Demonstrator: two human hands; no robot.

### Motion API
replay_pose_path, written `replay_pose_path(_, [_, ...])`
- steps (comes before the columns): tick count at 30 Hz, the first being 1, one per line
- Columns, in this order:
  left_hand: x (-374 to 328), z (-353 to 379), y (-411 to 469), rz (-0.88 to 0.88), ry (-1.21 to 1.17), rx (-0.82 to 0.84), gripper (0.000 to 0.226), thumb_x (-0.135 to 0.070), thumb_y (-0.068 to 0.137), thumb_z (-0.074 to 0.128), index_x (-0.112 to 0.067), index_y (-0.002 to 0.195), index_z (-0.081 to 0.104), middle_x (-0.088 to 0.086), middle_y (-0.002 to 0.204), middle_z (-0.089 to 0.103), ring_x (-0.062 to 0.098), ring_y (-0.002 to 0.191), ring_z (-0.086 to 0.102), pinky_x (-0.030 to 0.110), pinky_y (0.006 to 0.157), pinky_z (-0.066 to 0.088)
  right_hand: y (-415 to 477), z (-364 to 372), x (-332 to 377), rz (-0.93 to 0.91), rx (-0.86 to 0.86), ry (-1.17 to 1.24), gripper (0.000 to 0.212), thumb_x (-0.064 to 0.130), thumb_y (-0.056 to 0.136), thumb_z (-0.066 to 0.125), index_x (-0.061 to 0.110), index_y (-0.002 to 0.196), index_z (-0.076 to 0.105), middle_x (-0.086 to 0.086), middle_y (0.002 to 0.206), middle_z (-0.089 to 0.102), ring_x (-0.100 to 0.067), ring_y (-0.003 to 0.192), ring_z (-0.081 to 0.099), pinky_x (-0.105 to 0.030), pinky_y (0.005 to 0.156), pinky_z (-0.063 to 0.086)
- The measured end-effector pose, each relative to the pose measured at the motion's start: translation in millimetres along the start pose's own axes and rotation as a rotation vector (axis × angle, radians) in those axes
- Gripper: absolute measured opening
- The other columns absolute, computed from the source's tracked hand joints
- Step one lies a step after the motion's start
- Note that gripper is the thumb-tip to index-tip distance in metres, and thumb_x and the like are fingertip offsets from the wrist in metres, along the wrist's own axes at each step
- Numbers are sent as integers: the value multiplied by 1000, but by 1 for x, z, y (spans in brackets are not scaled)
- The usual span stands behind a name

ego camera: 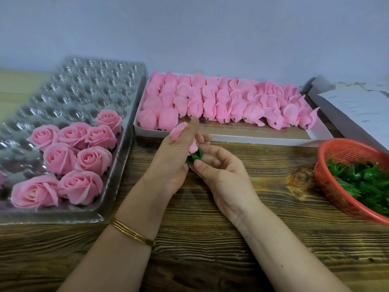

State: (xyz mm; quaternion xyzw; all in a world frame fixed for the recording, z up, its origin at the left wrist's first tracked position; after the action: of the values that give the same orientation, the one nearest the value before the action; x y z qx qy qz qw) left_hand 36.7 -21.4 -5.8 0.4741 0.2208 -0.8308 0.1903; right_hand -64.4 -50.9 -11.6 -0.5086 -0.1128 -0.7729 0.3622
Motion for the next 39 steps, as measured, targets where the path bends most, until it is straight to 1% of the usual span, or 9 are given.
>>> replay_pose_path(2, [-1,1,-1,-2,-7,-5,38,-50,80,64,-18,58,61,2,82,73,14,80,69,41,86,53,0,0,0,-5,-7,8,33,-21,85,55,0,108,64,-13,93,70,-24,98,65,-41,99,52])
replay_pose_path(5, [-1,3,-2,-10,-36,-18,38,-45,84,63,-12,65,57,5,81,71,16,75,68,39,81,55,1,-1,-1,-2,-17,37,32,-22,84,56,1,105,64,-11,90,71,-21,94,67,-36,95,54])
replay_pose_path(9, [0,3,-2,-23,-17,-27,42,-43,93,58,-11,66,56,8,85,70,21,78,65,40,81,54,2,-2,-1,-3,-18,59,34,-22,83,56,3,104,66,-7,85,73,-19,89,69,-35,92,56])
replay_pose_path(15, [-1,2,-2,-30,-16,5,39,-51,77,63,-14,64,59,5,83,71,15,82,67,37,83,55,1,0,1,-14,-9,55,35,-21,82,57,4,103,70,-11,91,76,-22,96,71,-37,96,55])
replay_pose_path(19, [-1,1,-2,-14,-33,16,40,-45,89,60,-12,66,58,5,82,70,12,83,68,33,83,56,1,2,-1,51,14,137,27,-16,88,54,-2,104,70,-12,91,75,-21,93,73,-29,84,59])
replay_pose_path(22, [-1,0,-2,-1,-5,1,41,-43,93,58,-12,66,58,6,82,70,12,82,69,33,84,56,1,0,0,62,3,120,26,-14,88,56,1,102,71,-11,92,76,-19,93,73,-26,80,59])
replay_pose_path(27, [-2,2,-4,4,29,21,40,-51,78,61,-14,65,60,6,85,70,15,85,67,35,84,55,2,1,-1,63,13,171,28,-16,83,59,-1,103,70,-12,90,76,-19,88,73,-28,82,60])
replay_pose_path(35, [-2,0,-3,3,55,23,40,-53,75,63,-16,61,63,5,84,72,13,80,69,32,77,58,2,-2,-2,62,-22,144,31,-19,80,61,-6,107,68,-19,94,73,-26,90,72,-30,81,60])
replay_pose_path(39, [-3,0,-3,13,79,16,40,-54,75,64,-14,66,62,5,85,72,14,80,68,32,76,56,2,-4,0,36,-57,99,34,-19,76,65,-6,107,68,-19,97,74,-27,93,71,-30,81,60])
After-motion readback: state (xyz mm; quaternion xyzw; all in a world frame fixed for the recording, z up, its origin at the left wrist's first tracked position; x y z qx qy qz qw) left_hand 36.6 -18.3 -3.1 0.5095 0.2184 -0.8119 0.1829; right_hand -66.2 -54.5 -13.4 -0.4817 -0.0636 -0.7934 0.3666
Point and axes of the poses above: each hand's wrist, its own y-axis towards the middle knuckle, its own z-axis out of the palm, x = y × z, the point moved 6 cm from there along y, towards the middle knuckle
